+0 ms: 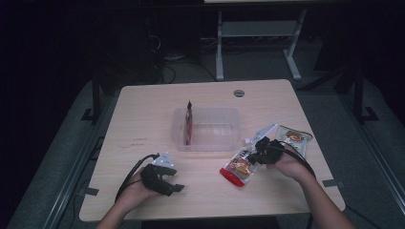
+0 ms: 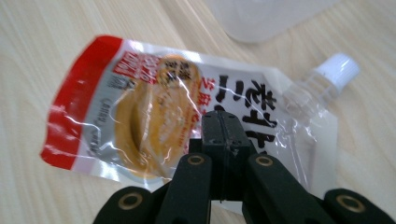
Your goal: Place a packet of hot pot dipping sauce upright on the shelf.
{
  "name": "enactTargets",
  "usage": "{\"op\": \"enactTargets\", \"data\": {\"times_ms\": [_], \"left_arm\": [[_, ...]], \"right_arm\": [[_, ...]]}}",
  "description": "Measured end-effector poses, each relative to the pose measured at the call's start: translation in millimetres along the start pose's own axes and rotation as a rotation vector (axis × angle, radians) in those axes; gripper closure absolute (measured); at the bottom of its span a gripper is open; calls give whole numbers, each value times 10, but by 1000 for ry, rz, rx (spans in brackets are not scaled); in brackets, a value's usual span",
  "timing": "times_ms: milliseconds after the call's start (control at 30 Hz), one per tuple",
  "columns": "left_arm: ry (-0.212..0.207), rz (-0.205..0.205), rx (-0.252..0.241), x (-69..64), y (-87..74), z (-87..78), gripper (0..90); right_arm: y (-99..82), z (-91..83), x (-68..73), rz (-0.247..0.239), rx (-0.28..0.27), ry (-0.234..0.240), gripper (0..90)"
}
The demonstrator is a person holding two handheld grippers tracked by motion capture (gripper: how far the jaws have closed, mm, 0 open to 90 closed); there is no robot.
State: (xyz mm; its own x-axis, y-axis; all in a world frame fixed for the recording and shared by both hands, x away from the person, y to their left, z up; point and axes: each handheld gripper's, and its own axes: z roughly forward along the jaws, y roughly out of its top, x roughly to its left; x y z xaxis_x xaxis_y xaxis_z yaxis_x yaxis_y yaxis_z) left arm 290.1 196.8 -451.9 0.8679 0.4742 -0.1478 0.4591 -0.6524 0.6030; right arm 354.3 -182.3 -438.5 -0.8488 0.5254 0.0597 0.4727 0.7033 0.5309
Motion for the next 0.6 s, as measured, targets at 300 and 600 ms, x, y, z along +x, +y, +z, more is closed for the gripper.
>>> {"op": "enactTargets", "data": {"times_ms": [300,600], "left_arm": [[-6,9,15,-20,11,27,311],[-7,12,17,-22,17,29,311]], "right_arm": [[-22,147,-9,7,41,52,900],[61,229,142,-53,31,110,900]]}}
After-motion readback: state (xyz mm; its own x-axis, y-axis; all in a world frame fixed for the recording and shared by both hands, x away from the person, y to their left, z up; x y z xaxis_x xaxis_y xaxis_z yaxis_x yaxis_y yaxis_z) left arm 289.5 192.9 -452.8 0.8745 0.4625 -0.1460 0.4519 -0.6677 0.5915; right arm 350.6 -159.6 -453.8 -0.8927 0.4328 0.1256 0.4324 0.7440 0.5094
